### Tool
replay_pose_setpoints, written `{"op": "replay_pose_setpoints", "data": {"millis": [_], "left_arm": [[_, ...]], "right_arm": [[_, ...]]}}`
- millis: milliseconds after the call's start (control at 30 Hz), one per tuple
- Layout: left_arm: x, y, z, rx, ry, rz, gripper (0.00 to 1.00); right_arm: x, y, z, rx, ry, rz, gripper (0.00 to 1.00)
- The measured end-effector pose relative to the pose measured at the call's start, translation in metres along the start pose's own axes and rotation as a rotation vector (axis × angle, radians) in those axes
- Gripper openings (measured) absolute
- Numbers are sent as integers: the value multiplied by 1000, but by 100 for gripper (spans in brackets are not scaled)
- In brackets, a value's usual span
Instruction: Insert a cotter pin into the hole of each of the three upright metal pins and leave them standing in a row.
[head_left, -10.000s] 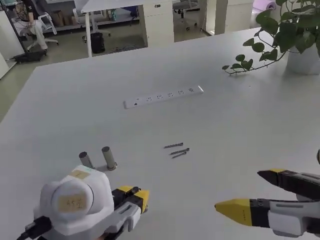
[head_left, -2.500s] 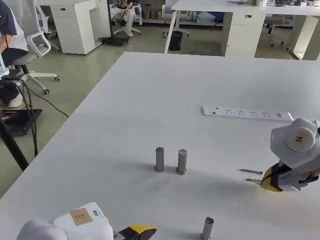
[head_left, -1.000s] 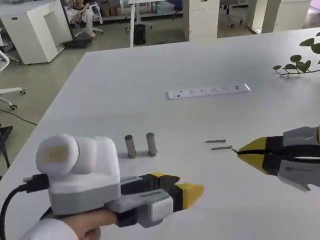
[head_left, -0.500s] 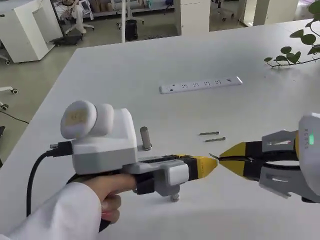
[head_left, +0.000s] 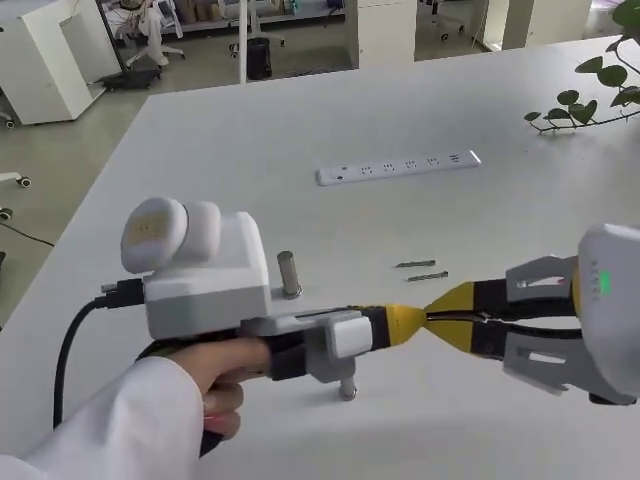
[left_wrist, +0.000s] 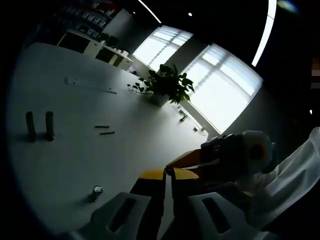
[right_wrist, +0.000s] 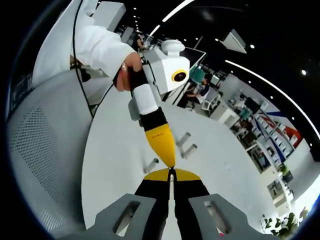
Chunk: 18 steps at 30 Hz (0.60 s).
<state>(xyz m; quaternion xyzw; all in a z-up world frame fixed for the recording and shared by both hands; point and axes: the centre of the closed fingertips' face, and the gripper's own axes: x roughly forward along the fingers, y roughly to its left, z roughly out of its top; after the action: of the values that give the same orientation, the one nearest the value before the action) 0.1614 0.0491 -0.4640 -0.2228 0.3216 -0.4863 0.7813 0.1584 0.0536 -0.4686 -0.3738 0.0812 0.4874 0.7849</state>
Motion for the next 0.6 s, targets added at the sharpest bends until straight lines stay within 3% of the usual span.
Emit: {"op": "replay_pose_setpoints", "data": {"millis": [233,367,500,600], "left_arm": [[-1,-1,-1,-16,13,-24,2],[-1,1,-3,0,26,-18,2],[-1,3,-4,-44,24,-13,1],[-1,3,-3,-32,18,-12,0]], "right_arm": [[-1,2,2,-22,2,6,0],[0,3,0,-39,12,10,0],[0,4,1,-44,13,11,0],[0,3,1,-37,10,13,0]]}}
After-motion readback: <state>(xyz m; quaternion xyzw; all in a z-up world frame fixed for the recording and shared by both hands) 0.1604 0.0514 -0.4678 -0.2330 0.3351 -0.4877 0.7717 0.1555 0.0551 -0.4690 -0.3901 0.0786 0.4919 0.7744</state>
